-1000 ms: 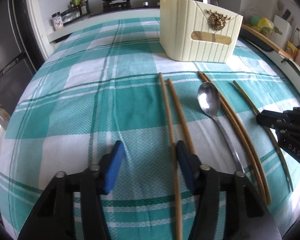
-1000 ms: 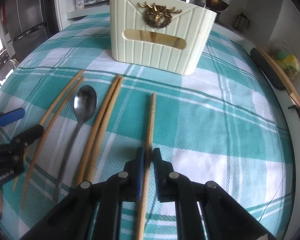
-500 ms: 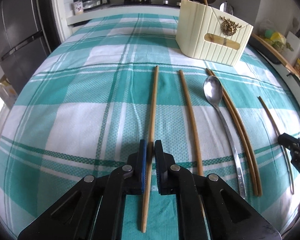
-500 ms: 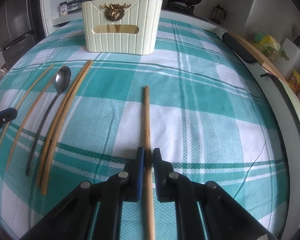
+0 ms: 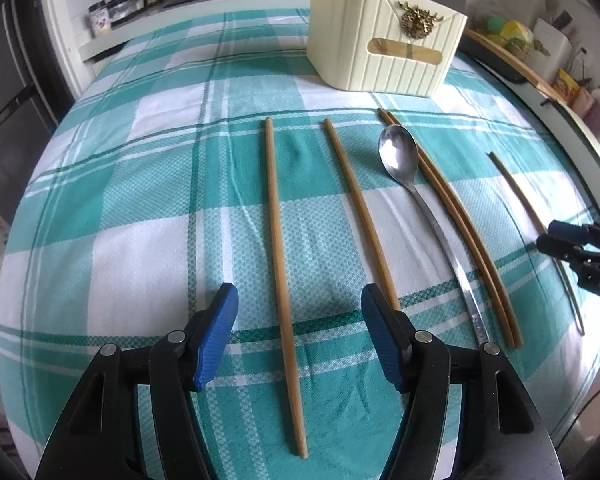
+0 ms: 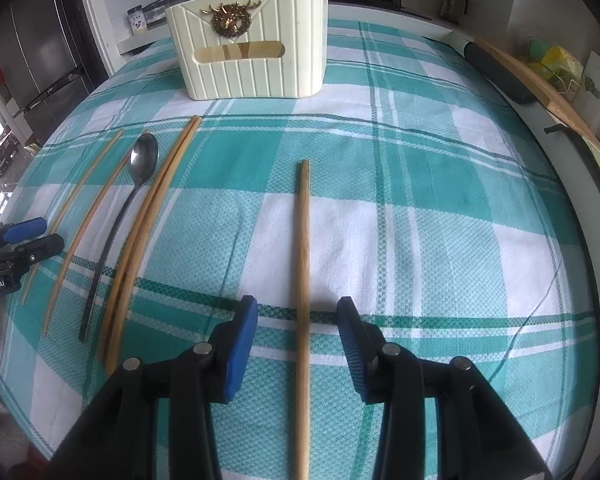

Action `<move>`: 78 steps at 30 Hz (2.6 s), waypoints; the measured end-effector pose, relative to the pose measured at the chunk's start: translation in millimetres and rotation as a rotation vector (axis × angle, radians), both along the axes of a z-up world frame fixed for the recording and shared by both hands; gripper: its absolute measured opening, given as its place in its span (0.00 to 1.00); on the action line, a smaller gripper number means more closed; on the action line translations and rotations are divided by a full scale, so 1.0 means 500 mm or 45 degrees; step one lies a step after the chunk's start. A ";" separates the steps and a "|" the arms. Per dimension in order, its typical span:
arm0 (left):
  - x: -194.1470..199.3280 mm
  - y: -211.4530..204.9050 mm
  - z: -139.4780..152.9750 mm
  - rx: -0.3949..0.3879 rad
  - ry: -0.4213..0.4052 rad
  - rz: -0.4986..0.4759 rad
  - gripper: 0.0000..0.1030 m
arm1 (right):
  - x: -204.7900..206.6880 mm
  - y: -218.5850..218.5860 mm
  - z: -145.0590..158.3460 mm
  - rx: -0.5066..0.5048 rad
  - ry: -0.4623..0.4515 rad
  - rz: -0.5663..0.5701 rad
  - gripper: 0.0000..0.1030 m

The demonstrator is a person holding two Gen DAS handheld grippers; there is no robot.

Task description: Organize utensils

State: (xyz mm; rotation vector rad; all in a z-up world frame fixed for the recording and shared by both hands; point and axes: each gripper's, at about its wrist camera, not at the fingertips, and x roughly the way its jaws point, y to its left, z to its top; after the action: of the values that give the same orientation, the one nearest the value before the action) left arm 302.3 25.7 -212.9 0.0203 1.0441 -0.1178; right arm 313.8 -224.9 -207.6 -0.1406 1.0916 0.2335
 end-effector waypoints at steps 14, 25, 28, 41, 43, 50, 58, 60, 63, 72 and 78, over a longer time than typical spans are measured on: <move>0.134 0.026 0.005 0.049 0.117 -0.102 0.64 | 0.112 0.007 0.000 -0.037 0.163 0.099 0.41; 0.264 0.011 -0.001 0.071 0.152 -0.118 0.10 | 0.213 0.050 0.001 -0.030 0.140 0.060 0.07; 0.263 0.009 0.001 0.065 0.111 -0.100 0.04 | 0.208 0.044 0.006 0.003 0.108 0.045 0.07; 0.104 0.058 0.238 -0.169 -0.294 -0.023 0.04 | 0.055 -0.013 0.239 0.238 -0.368 0.059 0.07; 0.074 0.062 0.276 -0.199 -0.348 -0.030 0.04 | 0.029 -0.017 0.271 0.257 -0.424 0.069 0.07; 0.008 0.056 0.348 -0.261 -0.449 -0.074 0.04 | -0.044 -0.023 0.357 0.320 -0.565 0.087 0.07; -0.018 0.058 0.377 -0.338 -0.491 -0.072 0.04 | -0.089 -0.026 0.416 0.376 -0.657 0.105 0.07; -0.020 0.062 0.380 -0.357 -0.494 -0.073 0.04 | -0.095 -0.023 0.424 0.383 -0.672 0.108 0.07; -0.025 0.066 0.388 -0.365 -0.507 -0.069 0.04 | -0.097 -0.022 0.433 0.390 -0.696 0.104 0.07; -0.037 0.075 0.451 -0.376 -0.607 -0.065 0.04 | -0.077 -0.016 0.470 0.398 -0.771 0.094 0.07; -0.004 0.091 0.519 -0.413 -0.686 -0.039 0.04 | -0.030 -0.011 0.519 0.380 -0.846 0.086 0.07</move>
State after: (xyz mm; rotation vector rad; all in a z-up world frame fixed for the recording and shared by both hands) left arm 300.3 71.0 46.5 -0.2160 0.4781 -0.2909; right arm 298.8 -230.4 51.9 0.0162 0.3845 0.3748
